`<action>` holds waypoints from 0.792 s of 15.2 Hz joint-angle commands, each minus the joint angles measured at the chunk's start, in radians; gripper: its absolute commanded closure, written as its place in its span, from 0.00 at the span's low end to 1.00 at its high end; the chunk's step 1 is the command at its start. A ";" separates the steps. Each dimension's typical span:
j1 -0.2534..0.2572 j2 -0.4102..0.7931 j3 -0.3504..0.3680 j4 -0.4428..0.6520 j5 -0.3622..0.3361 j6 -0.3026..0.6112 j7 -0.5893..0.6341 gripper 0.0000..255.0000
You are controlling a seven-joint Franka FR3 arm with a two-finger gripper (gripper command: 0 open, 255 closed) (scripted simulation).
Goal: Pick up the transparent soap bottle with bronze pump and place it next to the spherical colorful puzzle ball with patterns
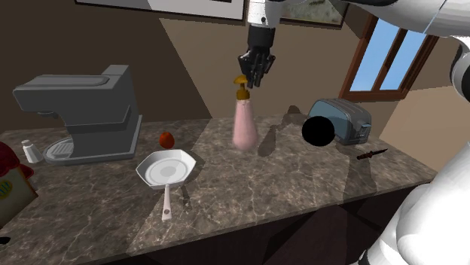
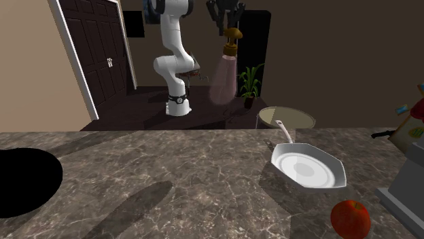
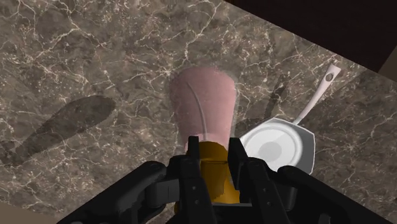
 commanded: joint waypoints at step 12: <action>-0.071 -0.002 -0.077 0.088 0.003 -0.085 -0.150 1.00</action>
